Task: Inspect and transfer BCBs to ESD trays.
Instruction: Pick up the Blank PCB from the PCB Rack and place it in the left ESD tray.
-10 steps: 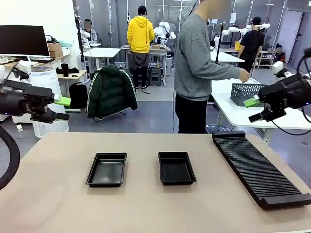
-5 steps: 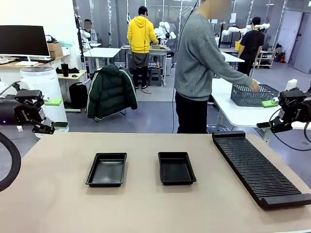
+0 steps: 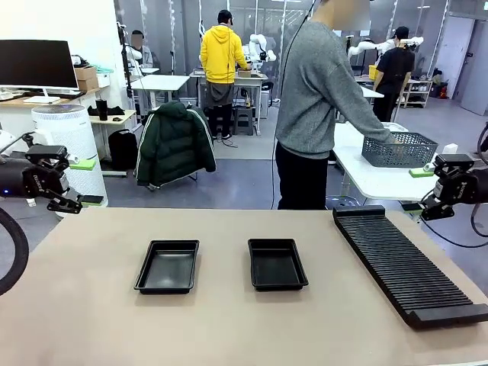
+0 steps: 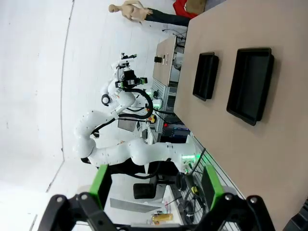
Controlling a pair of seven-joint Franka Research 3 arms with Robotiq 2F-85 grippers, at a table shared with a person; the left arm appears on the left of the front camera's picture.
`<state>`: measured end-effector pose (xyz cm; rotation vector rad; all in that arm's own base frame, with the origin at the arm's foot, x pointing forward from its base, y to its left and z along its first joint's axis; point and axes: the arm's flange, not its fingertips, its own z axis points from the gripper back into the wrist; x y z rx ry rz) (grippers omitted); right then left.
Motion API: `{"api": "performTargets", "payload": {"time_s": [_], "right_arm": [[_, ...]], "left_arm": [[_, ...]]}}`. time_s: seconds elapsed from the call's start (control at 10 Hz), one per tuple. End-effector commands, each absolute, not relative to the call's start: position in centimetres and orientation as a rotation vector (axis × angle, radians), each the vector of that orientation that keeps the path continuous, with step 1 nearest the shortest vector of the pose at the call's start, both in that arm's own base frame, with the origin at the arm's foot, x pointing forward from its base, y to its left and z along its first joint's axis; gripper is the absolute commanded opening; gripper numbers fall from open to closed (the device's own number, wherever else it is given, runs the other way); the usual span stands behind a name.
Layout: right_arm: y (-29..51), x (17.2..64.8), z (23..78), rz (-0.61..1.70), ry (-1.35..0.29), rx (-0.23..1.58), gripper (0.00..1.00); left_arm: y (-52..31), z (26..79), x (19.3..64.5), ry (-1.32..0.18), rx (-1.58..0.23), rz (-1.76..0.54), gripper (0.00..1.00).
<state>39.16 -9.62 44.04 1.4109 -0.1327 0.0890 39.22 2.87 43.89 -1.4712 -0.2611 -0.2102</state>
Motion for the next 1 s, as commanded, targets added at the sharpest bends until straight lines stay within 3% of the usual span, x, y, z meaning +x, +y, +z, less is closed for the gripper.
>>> {"api": "performTargets", "payload": {"time_s": [0.0,0.9], "right_arm": [[-9.9,39.7,44.6,0.029,-0.111,1.435,1.0],[-12.5,38.1,44.9,-0.021,-0.12,1.473,1.0]], "left_arm": [[3.8,43.7,38.9,-0.259,-1.488,-0.224,1.0],[7.4,43.9,36.4,-0.322,-1.492,-0.228,1.0]]}}
